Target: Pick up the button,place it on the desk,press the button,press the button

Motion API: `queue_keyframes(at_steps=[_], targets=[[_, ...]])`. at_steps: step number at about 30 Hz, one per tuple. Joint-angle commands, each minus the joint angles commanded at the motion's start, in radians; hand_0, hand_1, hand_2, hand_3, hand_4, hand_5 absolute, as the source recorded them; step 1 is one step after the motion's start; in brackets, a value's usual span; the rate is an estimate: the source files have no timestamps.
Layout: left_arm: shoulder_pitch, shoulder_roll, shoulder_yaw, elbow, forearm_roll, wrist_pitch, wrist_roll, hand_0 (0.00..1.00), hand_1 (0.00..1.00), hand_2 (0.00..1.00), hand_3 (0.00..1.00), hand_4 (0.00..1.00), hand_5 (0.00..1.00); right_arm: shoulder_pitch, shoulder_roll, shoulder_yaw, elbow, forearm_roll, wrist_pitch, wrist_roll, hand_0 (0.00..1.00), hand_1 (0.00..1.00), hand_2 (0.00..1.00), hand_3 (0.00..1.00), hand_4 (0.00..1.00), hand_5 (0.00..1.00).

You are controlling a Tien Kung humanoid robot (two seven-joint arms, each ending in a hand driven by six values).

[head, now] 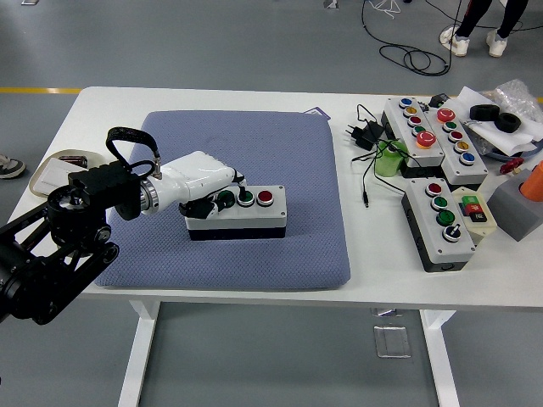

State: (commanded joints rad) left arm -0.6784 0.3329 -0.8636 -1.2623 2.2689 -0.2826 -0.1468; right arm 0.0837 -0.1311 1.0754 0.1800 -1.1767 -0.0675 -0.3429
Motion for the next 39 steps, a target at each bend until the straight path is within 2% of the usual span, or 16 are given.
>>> queue_keyframes(at_steps=[12,18,24,26,27,32,33,36,38,39], targets=[[-0.009,-0.010,0.043,0.014,0.000,0.000,0.001,0.033,0.002,0.011,0.651,0.223,0.002,-0.003,-0.001,-0.001,0.000,0.000,0.000,0.000,0.668,0.659,0.720,0.602,0.382,0.234],[-0.009,-0.013,0.038,0.014,0.000,0.002,0.000,0.034,0.002,0.011,0.653,0.224,0.002,-0.005,0.000,-0.002,0.000,0.001,-0.001,-0.001,0.668,0.660,0.720,0.602,0.382,0.234],[-0.005,-0.010,0.007,0.000,0.000,0.022,0.002,0.034,0.002,0.012,0.664,0.223,0.002,-0.006,0.000,-0.002,0.000,0.002,-0.001,-0.001,0.667,0.659,0.720,0.602,0.382,0.234],[0.007,-0.005,-0.021,-0.023,0.000,0.026,0.009,0.034,0.002,0.012,0.664,0.223,0.002,-0.007,-0.001,-0.002,0.000,0.000,-0.001,-0.001,0.667,0.659,0.720,0.602,0.382,0.234],[0.010,-0.004,-0.027,-0.027,0.000,0.026,0.010,0.041,0.002,0.020,0.756,0.233,0.002,-0.007,-0.001,-0.002,0.000,0.000,-0.001,-0.001,0.667,0.659,0.720,0.602,0.382,0.234],[0.035,0.007,-0.098,-0.083,0.000,0.014,0.029,0.041,0.002,0.020,0.756,0.233,0.002,-0.012,-0.001,0.000,0.000,0.001,-0.001,-0.001,0.667,0.659,0.720,0.602,0.382,0.234],[0.035,0.008,-0.101,-0.085,0.000,0.014,0.030,0.042,0.002,0.024,0.798,0.252,0.002,-0.012,-0.001,0.000,0.000,0.001,-0.001,-0.001,0.667,0.659,0.720,0.602,0.382,0.234],[0.048,0.005,-0.137,-0.093,-0.092,0.072,0.052,0.042,0.002,0.024,0.798,0.252,0.002,-0.013,-0.001,0.000,0.000,-0.001,0.000,-0.001,0.667,0.659,0.720,0.602,0.382,0.234],[0.055,0.000,-0.146,-0.088,-0.168,0.140,0.075,0.042,0.002,0.024,0.798,0.252,0.002,-0.013,-0.001,-0.001,0.000,-0.001,0.000,0.000,0.667,0.659,0.720,0.602,0.382,0.234],[0.059,-0.006,-0.146,-0.078,-0.210,0.180,0.085,0.195,0.193,0.248,0.875,0.789,0.752,-0.012,-0.001,0.000,0.000,-0.002,0.000,-0.001,0.667,0.659,0.720,0.602,0.381,0.234]])
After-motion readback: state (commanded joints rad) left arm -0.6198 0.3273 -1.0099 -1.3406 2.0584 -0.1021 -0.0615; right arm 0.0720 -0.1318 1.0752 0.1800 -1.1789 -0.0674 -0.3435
